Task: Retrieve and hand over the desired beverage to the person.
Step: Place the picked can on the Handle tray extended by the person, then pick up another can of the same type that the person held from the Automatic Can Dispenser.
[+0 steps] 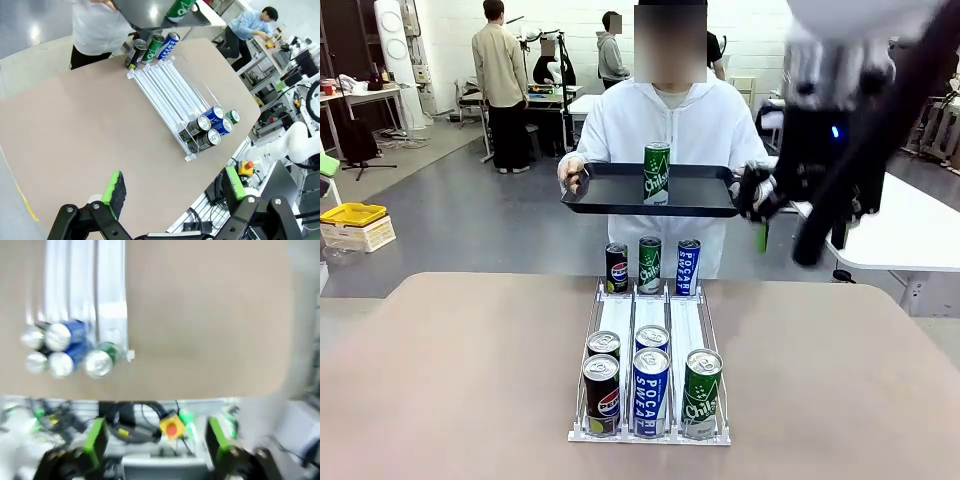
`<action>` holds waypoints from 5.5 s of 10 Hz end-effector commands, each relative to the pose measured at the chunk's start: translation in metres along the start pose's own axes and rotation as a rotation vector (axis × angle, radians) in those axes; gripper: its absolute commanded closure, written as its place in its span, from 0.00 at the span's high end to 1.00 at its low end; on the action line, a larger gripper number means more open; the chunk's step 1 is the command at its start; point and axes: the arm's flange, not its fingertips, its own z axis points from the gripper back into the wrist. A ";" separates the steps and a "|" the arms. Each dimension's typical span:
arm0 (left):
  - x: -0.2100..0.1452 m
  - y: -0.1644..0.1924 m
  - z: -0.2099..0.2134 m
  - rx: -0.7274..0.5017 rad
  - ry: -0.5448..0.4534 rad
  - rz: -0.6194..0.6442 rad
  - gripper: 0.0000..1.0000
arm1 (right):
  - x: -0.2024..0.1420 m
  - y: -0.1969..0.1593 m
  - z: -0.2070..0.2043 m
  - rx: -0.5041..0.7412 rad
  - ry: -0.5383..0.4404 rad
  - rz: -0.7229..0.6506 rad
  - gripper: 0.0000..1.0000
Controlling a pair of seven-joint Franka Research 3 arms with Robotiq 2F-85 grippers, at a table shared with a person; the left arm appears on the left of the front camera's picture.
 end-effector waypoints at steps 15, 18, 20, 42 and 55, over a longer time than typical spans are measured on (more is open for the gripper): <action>0.000 0.000 0.001 -0.013 -0.012 -0.017 1.00 | -0.120 -0.254 0.057 0.456 -0.366 0.431 1.00; 0.000 0.000 0.001 -0.013 -0.012 -0.017 1.00 | -0.116 -0.314 0.080 0.528 -0.461 0.649 1.00; 0.000 0.000 0.001 -0.013 -0.012 -0.017 1.00 | -0.101 -0.330 0.072 0.580 -0.484 0.591 1.00; 0.000 0.000 0.001 -0.013 -0.012 -0.017 1.00 | -0.085 -0.330 0.062 0.659 -0.533 0.525 1.00; 0.000 0.000 0.001 -0.013 -0.012 -0.017 1.00 | -0.085 -0.330 0.062 0.659 -0.533 0.525 1.00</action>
